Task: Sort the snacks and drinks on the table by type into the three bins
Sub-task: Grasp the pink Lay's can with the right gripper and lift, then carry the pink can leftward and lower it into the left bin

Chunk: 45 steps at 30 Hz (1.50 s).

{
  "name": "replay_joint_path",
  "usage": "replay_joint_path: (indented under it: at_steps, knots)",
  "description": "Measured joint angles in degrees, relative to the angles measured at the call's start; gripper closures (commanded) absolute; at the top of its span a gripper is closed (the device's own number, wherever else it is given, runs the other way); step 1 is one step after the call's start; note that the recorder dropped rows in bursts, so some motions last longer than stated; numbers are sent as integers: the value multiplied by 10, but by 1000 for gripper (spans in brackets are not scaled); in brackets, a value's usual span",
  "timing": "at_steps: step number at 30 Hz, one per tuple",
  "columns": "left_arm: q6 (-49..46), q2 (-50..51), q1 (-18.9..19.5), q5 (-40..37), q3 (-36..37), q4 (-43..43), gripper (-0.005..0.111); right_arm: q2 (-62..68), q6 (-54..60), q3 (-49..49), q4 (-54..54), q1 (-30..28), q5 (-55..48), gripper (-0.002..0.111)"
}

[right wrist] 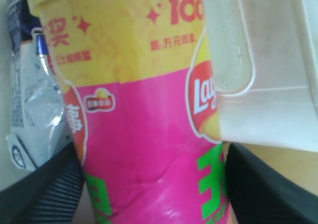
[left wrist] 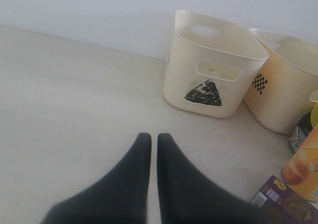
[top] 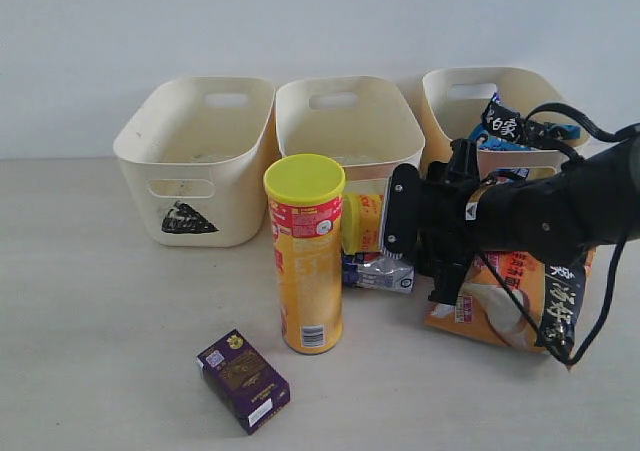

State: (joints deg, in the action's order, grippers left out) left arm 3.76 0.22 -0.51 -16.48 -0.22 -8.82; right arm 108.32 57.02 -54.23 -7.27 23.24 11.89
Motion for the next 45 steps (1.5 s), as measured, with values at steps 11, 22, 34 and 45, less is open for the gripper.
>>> replay_joint_path:
  at_steps: [11, 22, 34, 45]
  knots:
    - [0, 0, 0, 0, 0, 0, 102, -109, -117, 0, 0, 0, -122, 108]
    - [0, 0, 0, 0, 0, 0, 102, -316, -325, 0, 13, 0, -146, 108]
    - [0, 0, 0, 0, 0, 0, 102, -304, -536, -86, 19, 36, 60, 108]
    - [0, 0, 0, 0, 0, 0, 102, -118, -570, -245, 19, 141, 96, 108]
